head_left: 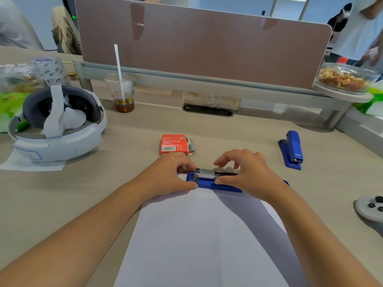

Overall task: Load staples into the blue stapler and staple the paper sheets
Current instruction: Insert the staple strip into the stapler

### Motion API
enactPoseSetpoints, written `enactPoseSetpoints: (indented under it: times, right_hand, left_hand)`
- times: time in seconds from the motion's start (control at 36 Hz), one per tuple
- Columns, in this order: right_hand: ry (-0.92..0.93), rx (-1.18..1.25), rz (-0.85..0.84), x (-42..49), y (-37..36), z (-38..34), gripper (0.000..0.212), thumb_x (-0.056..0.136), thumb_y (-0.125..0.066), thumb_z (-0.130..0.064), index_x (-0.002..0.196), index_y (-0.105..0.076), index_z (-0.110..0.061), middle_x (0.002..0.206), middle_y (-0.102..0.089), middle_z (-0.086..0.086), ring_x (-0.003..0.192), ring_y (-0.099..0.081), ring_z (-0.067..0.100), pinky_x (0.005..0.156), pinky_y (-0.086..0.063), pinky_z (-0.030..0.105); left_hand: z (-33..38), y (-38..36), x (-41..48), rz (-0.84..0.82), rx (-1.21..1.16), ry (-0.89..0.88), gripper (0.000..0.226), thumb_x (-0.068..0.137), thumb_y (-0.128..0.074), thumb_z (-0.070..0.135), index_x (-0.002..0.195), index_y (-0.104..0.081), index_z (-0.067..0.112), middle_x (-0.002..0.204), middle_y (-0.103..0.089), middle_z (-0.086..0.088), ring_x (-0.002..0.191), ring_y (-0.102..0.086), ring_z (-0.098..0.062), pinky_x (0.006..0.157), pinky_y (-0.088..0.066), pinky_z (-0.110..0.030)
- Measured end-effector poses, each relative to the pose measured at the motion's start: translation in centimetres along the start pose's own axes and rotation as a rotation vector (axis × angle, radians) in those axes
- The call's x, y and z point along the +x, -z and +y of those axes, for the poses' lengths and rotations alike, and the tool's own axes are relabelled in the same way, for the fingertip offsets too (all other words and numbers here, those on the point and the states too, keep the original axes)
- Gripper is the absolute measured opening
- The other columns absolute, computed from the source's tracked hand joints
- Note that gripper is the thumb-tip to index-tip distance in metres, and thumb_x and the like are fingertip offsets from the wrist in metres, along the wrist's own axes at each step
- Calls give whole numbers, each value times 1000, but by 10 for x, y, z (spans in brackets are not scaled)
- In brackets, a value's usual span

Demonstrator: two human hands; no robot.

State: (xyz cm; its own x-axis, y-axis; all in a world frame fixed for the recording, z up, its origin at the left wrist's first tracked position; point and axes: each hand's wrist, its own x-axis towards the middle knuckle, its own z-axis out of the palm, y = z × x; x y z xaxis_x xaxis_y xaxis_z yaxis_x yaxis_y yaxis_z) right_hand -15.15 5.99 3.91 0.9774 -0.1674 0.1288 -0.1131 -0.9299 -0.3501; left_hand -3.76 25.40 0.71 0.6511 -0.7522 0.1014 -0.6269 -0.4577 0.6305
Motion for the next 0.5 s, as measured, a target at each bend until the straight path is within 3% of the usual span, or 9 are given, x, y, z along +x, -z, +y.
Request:
enactPoseSetpoints:
  times: [0.17, 0.31, 0.39, 0.5]
  right_hand:
    - [-139, -41, -64, -21, 22, 33, 31, 76, -76, -43, 102, -59, -42, 105, -59, -22, 99, -51, 8, 92, -34, 31]
    - [-215, -68, -48, -39, 25, 50, 21, 73, -76, -34, 91, -65, -34, 89, -60, -16, 87, -54, 11, 89, -42, 36]
    - [-246, -110, -23, -45, 25, 62, 17, 74, -75, -32, 87, -65, -32, 82, -60, -14, 77, -52, 8, 81, -36, 31]
    - [-273, -33, -33, -53, 29, 68, 16, 79, -75, -32, 90, -64, -28, 82, -61, -14, 81, -53, 11, 77, -36, 29]
  left_hand:
    - [1, -1, -2, 4, 3, -18, 27, 75, -81, 31, 100, -73, 24, 100, -65, 11, 92, -62, -5, 88, -57, -30]
    - [1, -2, -1, -7, -13, -6, 25, 75, -81, 30, 97, -72, 26, 99, -66, 13, 93, -63, -5, 91, -57, -33]
    - [0, -3, -1, -2, -20, 2, 25, 75, -82, 28, 98, -73, 24, 99, -68, 12, 93, -64, -5, 92, -57, -34]
    - [0, -4, 0, 6, -17, 24, 26, 74, -82, 30, 98, -72, 25, 100, -68, 10, 95, -64, -7, 92, -57, -35]
